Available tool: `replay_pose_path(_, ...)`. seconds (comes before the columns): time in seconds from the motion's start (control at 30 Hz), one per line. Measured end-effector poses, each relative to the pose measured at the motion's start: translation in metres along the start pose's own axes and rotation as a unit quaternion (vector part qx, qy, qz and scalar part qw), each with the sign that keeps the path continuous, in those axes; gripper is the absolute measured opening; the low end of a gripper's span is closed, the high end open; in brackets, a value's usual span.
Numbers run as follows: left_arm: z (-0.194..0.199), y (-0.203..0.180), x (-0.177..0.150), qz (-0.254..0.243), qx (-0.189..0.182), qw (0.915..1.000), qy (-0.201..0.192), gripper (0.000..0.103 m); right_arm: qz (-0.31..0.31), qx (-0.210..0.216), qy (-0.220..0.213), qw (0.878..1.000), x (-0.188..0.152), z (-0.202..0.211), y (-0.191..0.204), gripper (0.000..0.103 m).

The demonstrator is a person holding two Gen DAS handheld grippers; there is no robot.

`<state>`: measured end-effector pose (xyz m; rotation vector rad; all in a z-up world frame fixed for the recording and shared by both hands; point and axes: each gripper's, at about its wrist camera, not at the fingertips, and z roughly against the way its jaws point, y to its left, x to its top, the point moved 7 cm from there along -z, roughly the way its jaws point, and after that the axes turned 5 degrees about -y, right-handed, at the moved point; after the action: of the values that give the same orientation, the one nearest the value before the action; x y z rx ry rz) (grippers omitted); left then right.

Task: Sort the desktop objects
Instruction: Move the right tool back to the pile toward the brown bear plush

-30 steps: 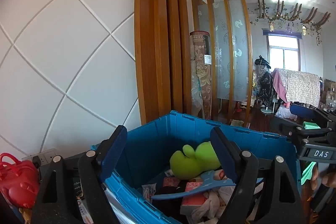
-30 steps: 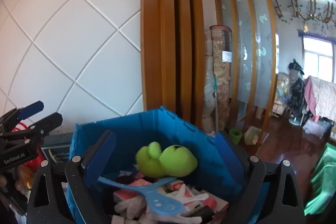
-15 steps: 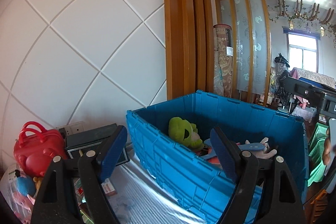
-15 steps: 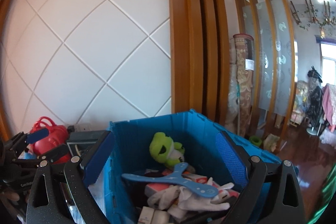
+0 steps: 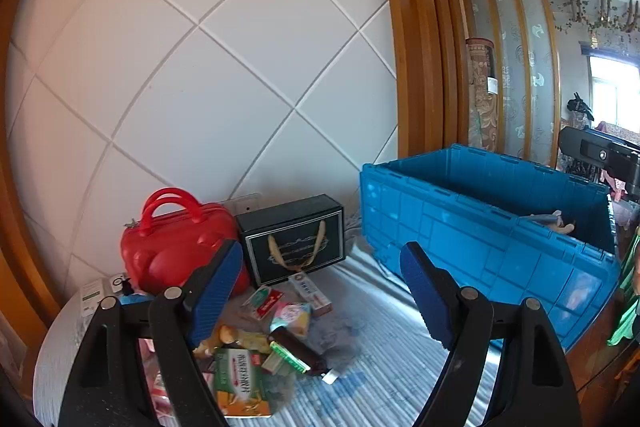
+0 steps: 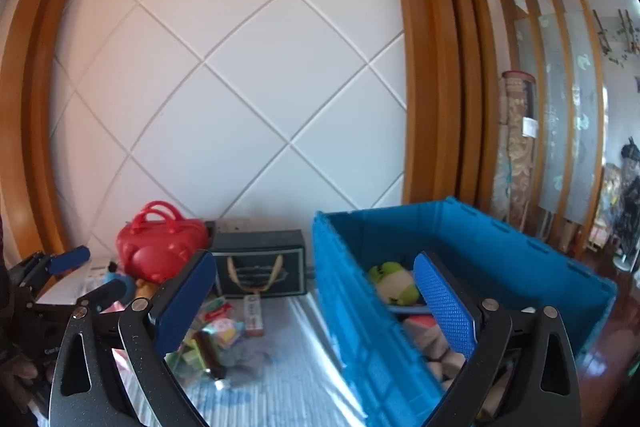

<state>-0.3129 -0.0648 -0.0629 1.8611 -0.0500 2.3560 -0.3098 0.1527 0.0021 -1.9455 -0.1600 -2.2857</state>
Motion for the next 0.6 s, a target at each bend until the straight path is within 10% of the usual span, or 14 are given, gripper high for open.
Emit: replay_pose_path(0.6,-0.011,0.194,-0.076,0.004,0.168,0.9831,0.071,0.081,0.034,0.193,0.108,0.975,-0.104,-0.117,0.206,0.101)
